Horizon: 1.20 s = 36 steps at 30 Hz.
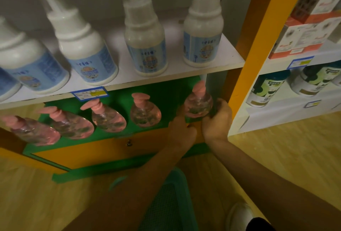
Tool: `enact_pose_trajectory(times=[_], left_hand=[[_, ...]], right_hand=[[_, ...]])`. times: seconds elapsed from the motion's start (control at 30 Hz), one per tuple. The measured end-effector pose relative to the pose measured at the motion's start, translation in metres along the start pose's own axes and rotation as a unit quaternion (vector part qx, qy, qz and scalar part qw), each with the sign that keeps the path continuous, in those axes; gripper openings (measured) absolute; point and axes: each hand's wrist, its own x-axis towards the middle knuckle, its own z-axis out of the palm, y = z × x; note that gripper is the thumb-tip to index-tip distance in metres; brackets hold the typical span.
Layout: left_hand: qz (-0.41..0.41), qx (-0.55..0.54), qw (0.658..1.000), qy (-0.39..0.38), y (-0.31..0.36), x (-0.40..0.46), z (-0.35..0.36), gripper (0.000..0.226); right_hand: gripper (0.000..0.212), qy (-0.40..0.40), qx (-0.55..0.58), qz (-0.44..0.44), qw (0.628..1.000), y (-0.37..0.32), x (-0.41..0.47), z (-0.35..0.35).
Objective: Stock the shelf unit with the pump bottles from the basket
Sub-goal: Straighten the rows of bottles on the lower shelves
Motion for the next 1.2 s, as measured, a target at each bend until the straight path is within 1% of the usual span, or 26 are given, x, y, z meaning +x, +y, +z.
enact_pose_trajectory(times=[0.03,0.1,0.17,0.23,0.3,0.33,0.4,0.47,0.53,0.63,0.73,0.8,0.83,0.9,0.93,1.0,1.03,1.1,1.13,1.2], left_hand=[[0.004,-0.012,1.0,0.013,-0.004,-0.008,-0.003,0.065],[-0.01,-0.024,0.999,0.042,-0.016,-0.025,-0.015,0.063],[-0.036,-0.011,0.995,0.088,-0.034,-0.037,-0.033,0.056],[-0.056,0.019,0.989,0.136,-0.052,-0.039,-0.053,0.049],[-0.068,0.01,0.983,0.169,-0.064,-0.036,-0.074,0.05],[-0.07,0.002,0.982,0.174,-0.069,-0.033,-0.083,0.052],[-0.064,-0.007,0.986,0.155,-0.076,-0.027,-0.098,0.056],[-0.039,-0.016,0.991,0.126,-0.083,-0.018,-0.102,0.057],[-0.033,-0.016,0.994,0.107,-0.088,-0.011,-0.1,0.055],[-0.035,-0.021,0.994,0.106,-0.091,0.001,-0.095,0.041],[-0.069,-0.02,0.993,0.09,-0.094,0.01,-0.092,0.039],[-0.07,-0.014,0.994,0.084,-0.094,0.008,-0.089,0.04],[-0.055,-0.01,0.995,0.084,-0.092,0.005,-0.087,0.043],[-0.041,-0.017,0.997,0.065,-0.086,0.004,-0.081,0.051],[-0.047,-0.029,0.997,0.051,-0.082,0.004,-0.077,0.058],[-0.056,-0.062,0.995,0.054,-0.078,0.008,-0.068,0.072],[-0.061,-0.077,0.994,0.058,-0.077,0.009,-0.064,0.071],[-0.059,-0.085,0.993,0.053,-0.072,0.007,-0.061,0.058],[-0.061,-0.082,0.994,0.044,-0.07,0.006,-0.06,0.057],[-0.056,-0.061,0.996,0.032,-0.072,0.007,-0.058,0.063]], right_hand=[[0.038,0.03,0.001,-0.022,0.999,-0.004,-0.005,0.004],[0.027,0.035,0.0,-0.079,0.996,-0.015,-0.019,0.014],[0.025,0.005,0.008,-0.126,0.992,-0.027,-0.037,0.027],[0.026,-0.039,0.023,-0.146,0.988,-0.038,-0.056,0.042],[0.03,-0.093,0.013,-0.129,0.987,-0.047,-0.07,0.058],[0.035,-0.117,0.004,-0.111,0.987,-0.051,-0.074,0.066],[0.044,-0.139,-0.005,-0.073,0.988,-0.055,-0.077,0.079],[0.046,-0.146,-0.018,-0.051,0.988,-0.056,-0.074,0.088],[0.043,-0.165,-0.029,-0.036,0.985,-0.056,-0.072,0.092],[0.035,-0.208,-0.043,-0.023,0.977,-0.053,-0.07,0.093],[0.035,-0.228,-0.051,-0.021,0.972,-0.052,-0.067,0.093],[0.039,-0.226,-0.047,-0.014,0.973,-0.052,-0.064,0.09],[0.041,-0.221,-0.042,-0.006,0.974,-0.053,-0.063,0.088],[0.044,-0.2,-0.034,0.012,0.979,-0.053,-0.06,0.081],[0.042,-0.187,-0.034,0.017,0.982,-0.051,-0.059,0.079],[0.035,-0.174,-0.032,0.014,0.984,-0.046,-0.055,0.076],[0.032,-0.172,-0.031,0.014,0.984,-0.044,-0.053,0.075],[0.032,-0.17,-0.034,0.013,0.985,-0.042,-0.049,0.07],[0.033,-0.169,-0.037,0.008,0.985,-0.041,-0.048,0.067],[0.037,-0.174,-0.043,0.0,0.984,-0.039,-0.046,0.063]])
